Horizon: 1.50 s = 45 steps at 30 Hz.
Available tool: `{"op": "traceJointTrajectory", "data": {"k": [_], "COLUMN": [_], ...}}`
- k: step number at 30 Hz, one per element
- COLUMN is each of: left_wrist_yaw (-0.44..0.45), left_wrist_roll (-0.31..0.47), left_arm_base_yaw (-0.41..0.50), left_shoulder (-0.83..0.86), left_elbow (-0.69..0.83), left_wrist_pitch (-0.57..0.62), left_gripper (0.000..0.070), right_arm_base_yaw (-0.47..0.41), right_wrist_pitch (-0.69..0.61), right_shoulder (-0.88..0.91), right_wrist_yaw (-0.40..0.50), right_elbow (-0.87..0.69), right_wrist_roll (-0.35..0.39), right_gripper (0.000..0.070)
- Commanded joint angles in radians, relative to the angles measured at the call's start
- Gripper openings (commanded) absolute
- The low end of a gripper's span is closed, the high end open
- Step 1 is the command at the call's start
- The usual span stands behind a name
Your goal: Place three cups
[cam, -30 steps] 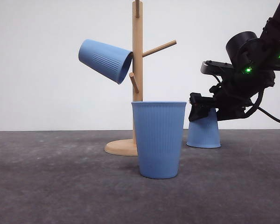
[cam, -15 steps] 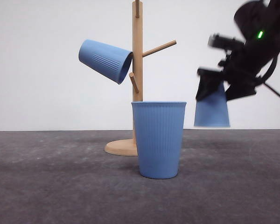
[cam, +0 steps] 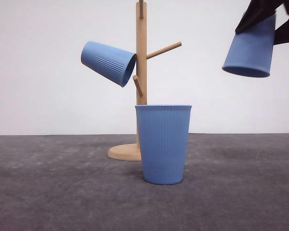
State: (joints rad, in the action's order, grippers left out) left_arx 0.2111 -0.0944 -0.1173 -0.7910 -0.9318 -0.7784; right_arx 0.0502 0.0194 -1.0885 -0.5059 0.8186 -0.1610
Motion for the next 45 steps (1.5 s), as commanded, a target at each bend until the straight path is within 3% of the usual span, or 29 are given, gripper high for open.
{"op": "traceJointTrajectory", "data": {"k": [1, 4, 7, 13, 17, 33, 45], "left_wrist_yaw": [-0.001, -0.001, -0.001, -0.001, -0.001, -0.001, -0.001], "left_wrist_roll": [0.004, 0.004, 0.004, 0.005, 0.005, 0.004, 0.004], "left_arm_base_yaw": [-0.001, -0.001, -0.001, -0.001, -0.001, -0.001, -0.001], "left_shoulder": [-0.004, -0.003, -0.002, -0.001, 0.000, 0.000, 0.000], "left_elbow": [-0.005, -0.005, -0.005, -0.005, -0.005, -0.005, -0.005], "left_wrist_pitch": [0.009, 0.009, 0.009, 0.010, 0.010, 0.010, 0.010], "left_gripper": [0.0360, 0.0360, 0.0360, 0.0360, 0.0360, 0.0360, 0.0360], "right_arm_base_yaw": [-0.002, -0.002, 0.001, 0.006, 0.036, 0.116, 0.208], "right_wrist_pitch": [-0.130, -0.352, -0.492, -0.680, -0.781, -0.842, -0.829], "right_shoulder": [0.041, 0.079, 0.061, -0.051, -0.151, -0.460, -0.542], "right_wrist_yaw": [-0.015, -0.015, 0.005, 0.031, 0.023, 0.002, -0.013], "right_elbow": [-0.057, -0.134, -0.141, -0.136, -0.124, 0.111, 0.141], "right_wrist_roll": [-0.167, -0.372, -0.491, -0.638, -0.694, -0.700, -0.613], "right_gripper": [0.0418, 0.0418, 0.0418, 0.0418, 0.0418, 0.0418, 0.0418]}}
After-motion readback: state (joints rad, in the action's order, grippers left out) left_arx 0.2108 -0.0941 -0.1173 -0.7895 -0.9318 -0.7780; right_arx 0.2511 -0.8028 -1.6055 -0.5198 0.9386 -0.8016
